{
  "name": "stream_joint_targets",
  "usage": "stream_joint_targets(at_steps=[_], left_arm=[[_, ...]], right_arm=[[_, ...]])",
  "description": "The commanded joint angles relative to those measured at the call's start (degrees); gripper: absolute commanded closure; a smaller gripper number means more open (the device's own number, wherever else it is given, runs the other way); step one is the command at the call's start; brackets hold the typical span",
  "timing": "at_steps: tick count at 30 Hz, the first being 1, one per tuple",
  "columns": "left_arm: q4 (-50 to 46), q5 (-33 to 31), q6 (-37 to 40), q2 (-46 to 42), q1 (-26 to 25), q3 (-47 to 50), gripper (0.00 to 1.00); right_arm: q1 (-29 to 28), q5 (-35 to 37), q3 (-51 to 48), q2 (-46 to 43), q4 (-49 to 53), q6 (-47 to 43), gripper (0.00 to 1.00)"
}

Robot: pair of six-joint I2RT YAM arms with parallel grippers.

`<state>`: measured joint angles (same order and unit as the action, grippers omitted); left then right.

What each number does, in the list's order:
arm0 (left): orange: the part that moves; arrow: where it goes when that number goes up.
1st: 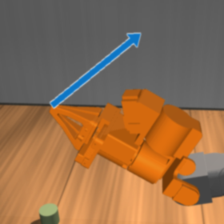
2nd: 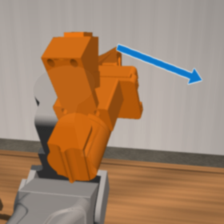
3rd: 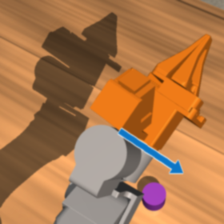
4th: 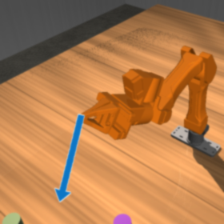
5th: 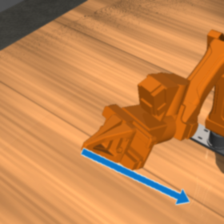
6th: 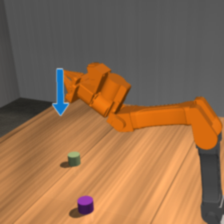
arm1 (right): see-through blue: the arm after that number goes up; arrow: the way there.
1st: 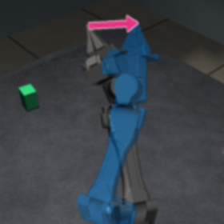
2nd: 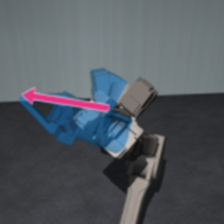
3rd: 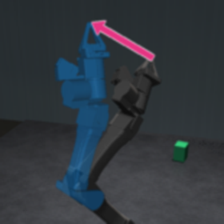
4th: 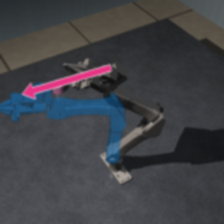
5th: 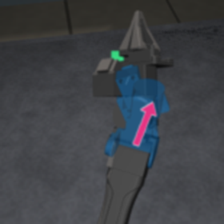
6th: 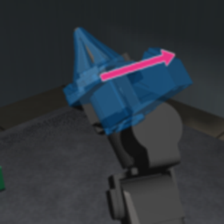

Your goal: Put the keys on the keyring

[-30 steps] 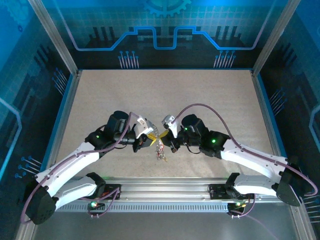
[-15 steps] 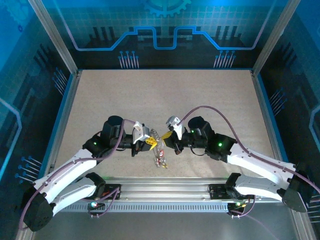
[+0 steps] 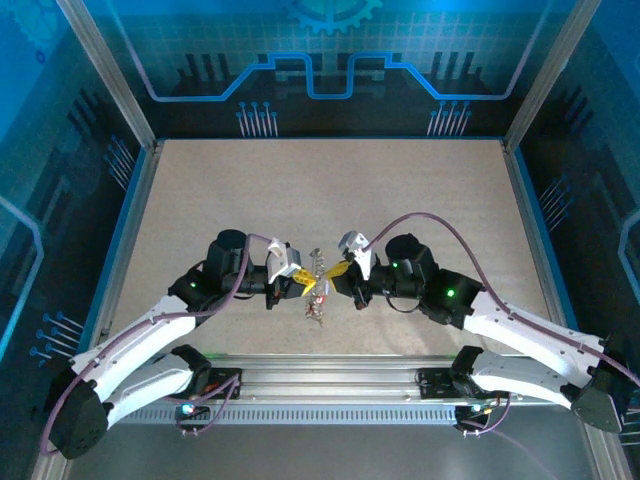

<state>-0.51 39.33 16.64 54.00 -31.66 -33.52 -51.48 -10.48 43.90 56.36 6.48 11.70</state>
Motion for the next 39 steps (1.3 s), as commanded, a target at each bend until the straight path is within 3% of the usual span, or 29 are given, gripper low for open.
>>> stream_joint_targets(at_steps=[1,6,10,17,20,24,28,33,39], left_arm=[[5.35,3.09,3.58,-2.81,0.06,1.94,1.00],[17.31,5.14,6.97,-7.23,0.25,8.81,1.00],[17.11,8.54,9.32,-7.15,0.28,8.10,1.00],[19.05,11.18,10.33,-4.90,1.51,7.42,1.00],[19.94,12.22,11.38,-2.67,2.21,6.94,1.00],[16.01,10.18,18.67,-0.36,2.29,5.55,1.00],[17.58,9.42,22.88,1.36,2.22,5.57,1.00],[20.66,8.61,25.79,2.09,2.13,6.71,1.00],[20.18,6.26,31.98,1.37,1.36,7.82,1.00]], right_arm=[[-0.76,2.15,0.13,-0.67,1.32,-1.76,1.00],[-0.70,4.21,0.13,-0.94,5.18,-6.06,1.00],[1.84,4.34,-4.05,-3.00,2.12,-2.43,1.00],[9.93,13.51,-10.34,-5.03,4.95,11.81,1.00],[13.33,16.17,-12.22,-4.45,9.54,20.68,1.00],[14.81,20.64,-13.58,-3.06,20.12,38.15,1.00],[15.06,18.78,-14.98,-0.86,23.06,45.19,1.00],[19.61,13.71,-13.77,6.72,19.63,42.83,1.00],[23.53,6.14,-8.93,22.74,16.90,40.79,1.00]])
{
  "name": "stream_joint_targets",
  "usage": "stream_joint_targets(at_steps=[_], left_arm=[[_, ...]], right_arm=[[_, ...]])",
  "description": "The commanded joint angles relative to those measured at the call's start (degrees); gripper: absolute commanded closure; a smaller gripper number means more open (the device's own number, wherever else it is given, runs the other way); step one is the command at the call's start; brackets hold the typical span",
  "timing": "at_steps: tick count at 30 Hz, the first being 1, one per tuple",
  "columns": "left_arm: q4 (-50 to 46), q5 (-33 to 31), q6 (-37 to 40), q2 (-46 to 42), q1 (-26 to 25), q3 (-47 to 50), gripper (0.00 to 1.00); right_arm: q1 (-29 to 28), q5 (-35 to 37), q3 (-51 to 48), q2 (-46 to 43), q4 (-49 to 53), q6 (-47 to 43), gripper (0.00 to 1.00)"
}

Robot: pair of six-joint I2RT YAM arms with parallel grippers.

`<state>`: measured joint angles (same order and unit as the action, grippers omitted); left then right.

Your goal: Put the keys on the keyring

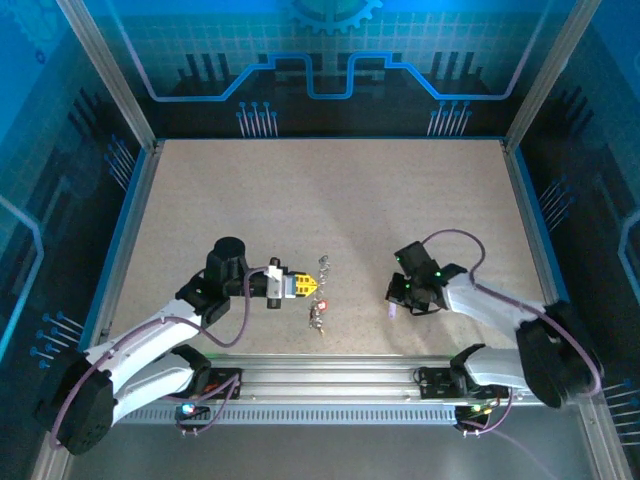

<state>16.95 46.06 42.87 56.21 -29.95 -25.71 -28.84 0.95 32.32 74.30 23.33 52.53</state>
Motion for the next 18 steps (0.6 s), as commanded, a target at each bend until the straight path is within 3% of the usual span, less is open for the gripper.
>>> stream_joint_targets(at_steps=[1,4,8,11,15,18], left_arm=[[2.29,-0.88,6.59,-0.94,-0.43,-0.01,1.00],[0.69,-1.97,8.12,-1.34,-0.63,-0.14,1.00],[0.33,-3.05,8.52,-1.97,-0.72,-0.11,1.00],[-0.36,-3.90,8.58,-2.33,-0.72,-0.11,1.00],[-0.84,-4.83,8.43,-2.76,-0.72,0.16,1.00],[-1.12,-5.71,8.45,-3.12,-0.79,0.32,1.00]], right_arm=[[0.94,-5.87,3.60,6.62,-0.24,-0.65,1.00],[1.12,-6.71,5.41,9.57,-1.66,-2.31,0.97],[1.09,-4.81,6.10,7.32,-2.85,-6.46,0.69],[1.03,-2.89,4.96,2.36,-4.54,-9.58,0.56],[0.20,-0.44,4.21,-3.57,-5.18,-15.09,0.51],[-3.19,-2.16,3.86,-8.98,-9.65,-24.86,0.51]])
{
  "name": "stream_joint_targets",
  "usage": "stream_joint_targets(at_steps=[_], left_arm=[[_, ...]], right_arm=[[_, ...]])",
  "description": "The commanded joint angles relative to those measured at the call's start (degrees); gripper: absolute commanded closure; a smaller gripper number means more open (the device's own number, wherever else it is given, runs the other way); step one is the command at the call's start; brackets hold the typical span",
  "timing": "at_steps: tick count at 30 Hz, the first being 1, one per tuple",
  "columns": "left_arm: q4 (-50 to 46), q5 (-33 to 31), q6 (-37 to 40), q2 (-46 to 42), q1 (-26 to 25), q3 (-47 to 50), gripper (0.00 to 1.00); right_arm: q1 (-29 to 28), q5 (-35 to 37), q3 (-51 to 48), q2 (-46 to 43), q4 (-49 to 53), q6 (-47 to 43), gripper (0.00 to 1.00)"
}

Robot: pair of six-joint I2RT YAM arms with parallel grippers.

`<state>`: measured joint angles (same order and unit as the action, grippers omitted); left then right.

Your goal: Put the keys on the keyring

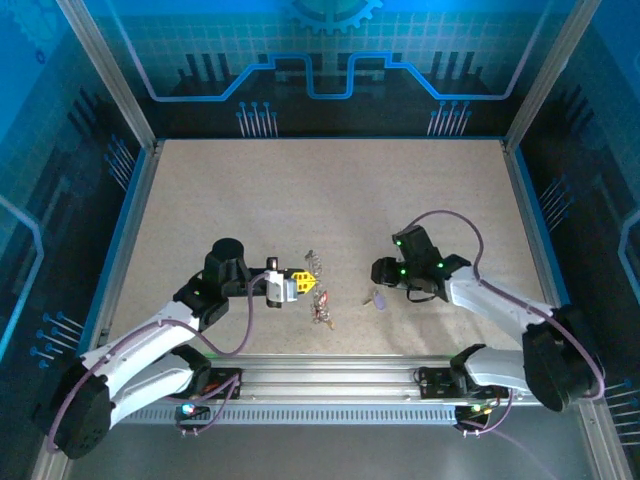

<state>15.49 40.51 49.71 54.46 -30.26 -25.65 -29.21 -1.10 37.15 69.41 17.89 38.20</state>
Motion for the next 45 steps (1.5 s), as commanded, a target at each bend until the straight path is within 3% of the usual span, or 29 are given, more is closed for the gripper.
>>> stream_joint_targets(at_steps=[1,4,8,10,15,32,40,45], left_arm=[[0.04,-0.26,1.58,-1.35,-0.47,0.33,1.00],[-0.27,0.07,1.75,-1.46,-0.42,0.23,1.00],[-3.74,0.75,4.20,-1.98,-0.54,-0.79,1.00],[-6.34,0.83,5.68,-2.11,-0.60,-1.36,1.00],[-7.28,1.06,7.15,-2.15,-0.65,-1.39,1.00],[-5.73,2.33,6.01,-2.75,-1.26,-0.86,1.00],[-5.23,2.18,5.29,-2.78,-1.48,-0.92,1.00],[-3.88,2.09,4.21,-2.84,-1.46,-0.65,1.00]], right_arm=[[-5.56,-0.77,-1.54,-6.54,-7.61,-15.84,0.51],[-14.60,1.42,-4.85,-12.05,-18.75,-32.45,0.52],[-19.56,-11.88,-10.58,-15.63,-30.08,-57.98,0.55],[-20.41,-17.11,-10.72,-16.81,-29.25,-66.29,0.56],[-22.70,-17.52,-6.95,-16.89,-23.72,-75.43,0.62],[-24.75,-16.49,-2.43,-9.24,-32.06,-74.20,0.76],[-24.78,-12.12,-3.11,-8.24,-35.82,-72.88,0.87],[-24.77,-10.33,-3.90,-8.24,-36.00,-73.51,0.79]])
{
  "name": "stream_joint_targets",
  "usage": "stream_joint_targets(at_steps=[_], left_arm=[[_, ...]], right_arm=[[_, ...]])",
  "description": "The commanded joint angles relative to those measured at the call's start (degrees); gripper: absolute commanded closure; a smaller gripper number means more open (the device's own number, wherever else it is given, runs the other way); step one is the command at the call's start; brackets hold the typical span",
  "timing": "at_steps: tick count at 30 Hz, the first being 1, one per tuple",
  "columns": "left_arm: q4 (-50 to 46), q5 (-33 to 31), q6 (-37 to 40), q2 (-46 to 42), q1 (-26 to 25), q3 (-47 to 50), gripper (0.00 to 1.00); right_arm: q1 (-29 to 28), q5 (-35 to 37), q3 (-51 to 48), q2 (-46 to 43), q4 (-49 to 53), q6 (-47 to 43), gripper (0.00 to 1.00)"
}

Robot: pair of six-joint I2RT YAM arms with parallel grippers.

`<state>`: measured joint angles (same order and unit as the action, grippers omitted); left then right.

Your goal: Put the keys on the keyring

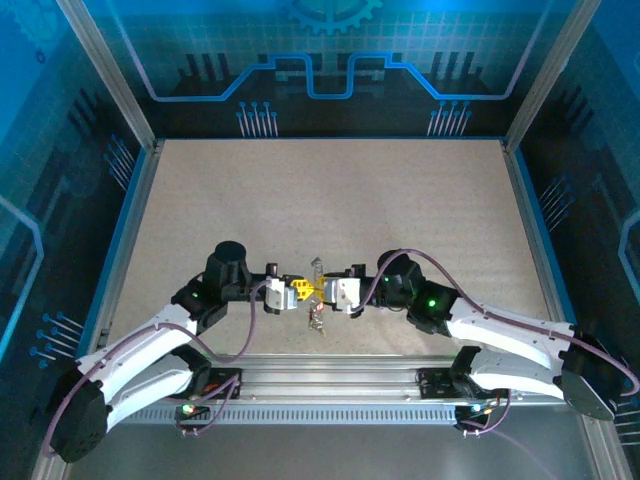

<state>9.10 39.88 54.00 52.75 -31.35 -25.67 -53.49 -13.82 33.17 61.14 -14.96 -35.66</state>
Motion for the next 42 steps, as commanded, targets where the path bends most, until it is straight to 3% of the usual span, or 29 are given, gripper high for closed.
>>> stream_joint_targets(at_steps=[1,12,19,25,33,37,42], left_arm=[[2.56,2.81,-0.18,-1.15,-0.40,-0.61,1.00],[3.52,2.73,-1.29,-1.60,-0.40,-0.54,1.00],[5.18,2.76,-2.64,-1.60,-0.37,-0.31,1.00],[6.37,2.75,-3.70,-1.49,-0.40,-0.04,1.00],[7.66,2.46,-4.80,-0.67,-0.43,0.17,1.00],[8.62,2.14,-5.51,-0.64,-0.37,0.30,1.00],[9.73,2.33,-6.52,-0.72,-0.38,0.30,1.00]], right_arm=[[-0.53,2.31,-0.03,0.03,-2.79,-0.04,0.79],[0.26,-2.06,-0.62,-1.09,1.84,-3.06,0.72],[2.63,-2.54,-2.13,-1.91,-0.16,0.48,0.71],[2.72,-3.51,-1.55,-1.21,-0.17,2.15,0.81],[2.75,-2.80,-2.78,-1.08,-5.28,5.55,0.80],[2.79,-2.76,-2.47,-0.57,-4.65,5.53,0.94],[2.85,-4.13,-2.42,-0.32,-4.81,5.23,0.99]])
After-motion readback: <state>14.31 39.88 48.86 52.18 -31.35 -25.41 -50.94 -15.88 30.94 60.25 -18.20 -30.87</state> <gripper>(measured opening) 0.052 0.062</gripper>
